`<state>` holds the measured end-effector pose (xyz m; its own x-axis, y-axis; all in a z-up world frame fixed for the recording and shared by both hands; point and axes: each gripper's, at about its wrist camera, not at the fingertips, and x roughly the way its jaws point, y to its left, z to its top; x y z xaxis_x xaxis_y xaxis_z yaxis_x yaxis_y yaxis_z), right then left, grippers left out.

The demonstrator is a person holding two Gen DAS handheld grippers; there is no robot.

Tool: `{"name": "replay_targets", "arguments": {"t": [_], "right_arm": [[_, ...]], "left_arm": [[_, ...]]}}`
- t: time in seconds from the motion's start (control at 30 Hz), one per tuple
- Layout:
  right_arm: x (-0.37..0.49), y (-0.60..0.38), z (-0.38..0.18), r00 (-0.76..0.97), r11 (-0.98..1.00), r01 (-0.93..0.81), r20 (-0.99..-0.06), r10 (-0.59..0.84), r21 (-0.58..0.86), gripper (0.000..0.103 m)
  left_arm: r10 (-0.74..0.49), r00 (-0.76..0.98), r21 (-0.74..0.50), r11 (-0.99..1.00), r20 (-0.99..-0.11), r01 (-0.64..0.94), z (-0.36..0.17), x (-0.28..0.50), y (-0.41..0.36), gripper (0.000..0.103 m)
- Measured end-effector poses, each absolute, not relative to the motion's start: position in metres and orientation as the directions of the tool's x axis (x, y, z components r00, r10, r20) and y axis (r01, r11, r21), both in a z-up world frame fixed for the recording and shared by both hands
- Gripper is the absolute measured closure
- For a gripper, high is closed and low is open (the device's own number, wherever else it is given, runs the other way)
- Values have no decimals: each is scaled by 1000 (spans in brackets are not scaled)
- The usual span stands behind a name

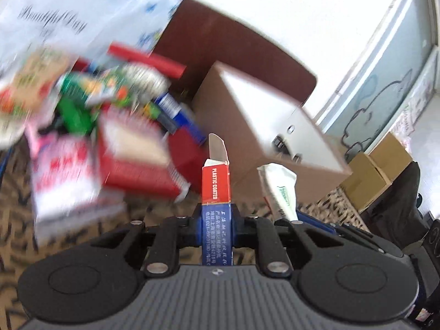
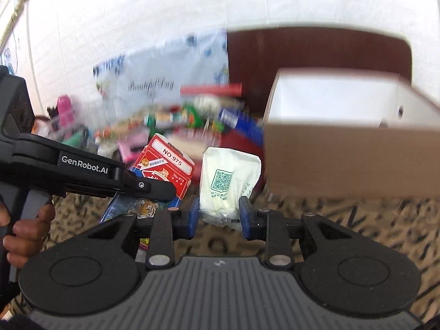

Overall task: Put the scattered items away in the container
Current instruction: 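Carry the card box with the left tool while the right tool carries the white packet to the box, then open the left tool over the box while the right tool releases the white packet inside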

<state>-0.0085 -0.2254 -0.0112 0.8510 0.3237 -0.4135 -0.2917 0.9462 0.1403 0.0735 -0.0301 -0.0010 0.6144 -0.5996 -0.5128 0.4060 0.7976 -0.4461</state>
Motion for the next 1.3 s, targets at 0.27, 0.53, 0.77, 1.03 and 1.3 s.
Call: {"name": "replay_targets", "arguments": {"t": [0.27,0.53,0.77,1.03,1.3], "right_arm": [[31,-269,38,924,975,-216,-313,221,52,74],[117,-316,39,880,987,-154,-447,159,47,73],[171,-348,27,807,995,-97,-582,99,35,73],[230,-373,10,695,998,-23,-717,52,50,73],[262,-385,0,622,996,41,-782,38,81,72]], "left_arm": [[-673,607,-439,738,-423,512,59,110,-77,86],[-699,548,-465,715,-459,522,69,167,-144,86],[-631,515,-409,773,-580,485,44,221,-201,86],[-542,556,-309,832,-630,461,25,260,-234,86],[-510,579,-277,851,-636,446,11,282,-237,86]]}}
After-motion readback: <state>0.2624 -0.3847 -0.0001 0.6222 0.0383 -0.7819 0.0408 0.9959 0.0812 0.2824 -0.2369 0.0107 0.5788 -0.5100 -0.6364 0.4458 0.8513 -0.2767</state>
